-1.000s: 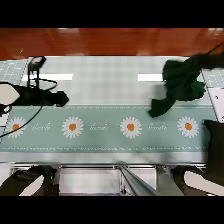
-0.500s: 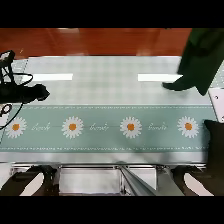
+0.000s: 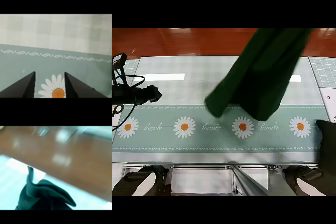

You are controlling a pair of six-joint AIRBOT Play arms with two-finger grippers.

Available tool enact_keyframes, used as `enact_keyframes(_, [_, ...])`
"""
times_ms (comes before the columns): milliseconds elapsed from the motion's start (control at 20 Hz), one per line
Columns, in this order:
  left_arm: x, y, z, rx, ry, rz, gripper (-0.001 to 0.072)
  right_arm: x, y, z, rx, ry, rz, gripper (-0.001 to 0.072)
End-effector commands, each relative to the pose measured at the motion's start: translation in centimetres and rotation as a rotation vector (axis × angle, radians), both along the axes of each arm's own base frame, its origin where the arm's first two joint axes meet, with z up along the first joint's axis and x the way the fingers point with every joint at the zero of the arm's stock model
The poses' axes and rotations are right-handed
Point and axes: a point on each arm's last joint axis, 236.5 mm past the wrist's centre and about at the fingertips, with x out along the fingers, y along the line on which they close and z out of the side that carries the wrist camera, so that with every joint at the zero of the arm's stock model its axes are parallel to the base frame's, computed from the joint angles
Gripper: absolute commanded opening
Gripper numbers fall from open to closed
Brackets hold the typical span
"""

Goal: Fold the shirts.

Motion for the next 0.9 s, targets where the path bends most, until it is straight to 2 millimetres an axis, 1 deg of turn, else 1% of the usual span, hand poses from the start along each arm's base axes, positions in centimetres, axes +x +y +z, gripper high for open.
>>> enact_keyframes(0, [0.0,-0.2,0.0,-0.009,0.0,0.0,0.0459,-0.7,7.9,-9.6,-0.081,0.24,0.173,0.0022])
enact_keyframes(50, [0.0,-0.1,0.0,-0.009,-0.001,0.001,0.0459,-1.2,10.5,-12.5,-0.109,0.291,0.224,0.0022])
enact_keyframes(100, [0.0,-0.1,0.0,-0.008,0.0,0.002,0.0459,-1.6,12.7,-15.0,-0.129,0.331,0.262,0.0022])
enact_keyframes(200, [0.0,0.2,-0.1,0.008,0.001,0.002,0.0459,-2.2,16.3,-20.3,-0.171,0.414,0.312,0.0022])
enact_keyframes(300, [-0.1,0.6,-0.2,0.027,0.004,0.002,0.0459,-2.2,18.4,-25.0,-0.204,0.491,0.323,0.0023])
enact_keyframes(350, [-0.1,0.7,-0.2,0.03,0.006,0.002,0.0459,-2.0,19.0,-27.2,-0.21,0.54,0.315,0.0023])
enact_keyframes(400, [-0.1,0.7,-0.2,0.029,0.006,0.002,0.0459,-2.2,19.7,-29.0,-0.198,0.596,0.323,0.0045])
enact_keyframes(500, [-0.1,0.6,-0.2,0.027,0.006,0.002,0.0459,-2.5,21.2,-31.7,-0.165,0.693,0.344,0.0415])
enact_keyframes(550, [-0.1,0.6,-0.3,0.026,0.007,0.001,0.0459,-2.9,21.9,-32.7,-0.164,0.719,0.374,0.0412])
enact_keyframes(600, [-0.2,0.5,-0.4,0.023,0.012,0.001,0.0459,-2.9,22.1,-33.3,-0.166,0.728,0.386,0.0412])
enact_keyframes(650, [-0.4,0.5,-0.5,0.023,0.023,-0.002,0.0459,-2.1,21.3,-33.4,-0.171,0.723,0.365,0.0412])
enact_keyframes(700, [-0.6,0.5,-0.7,0.024,0.035,-0.004,0.046,-0.9,19.8,-32.8,-0.16,0.722,0.332,0.0412])
enact_keyframes(750, [-1.0,0.4,-0.9,0.023,0.053,-0.008,0.046,0.4,17.3,-31.7,-0.138,0.73,0.283,0.0412])
enact_keyframes(800, [-1.4,0.3,-1.1,0.021,0.075,-0.012,0.046,1.8,14.2,-30.6,-0.121,0.736,0.228,0.0411])
enact_keyframes(850, [-2.0,0.1,-1.4,0.016,0.103,-0.018,0.0459,3.2,10.4,-29.3,-0.104,0.738,0.158,0.0406])
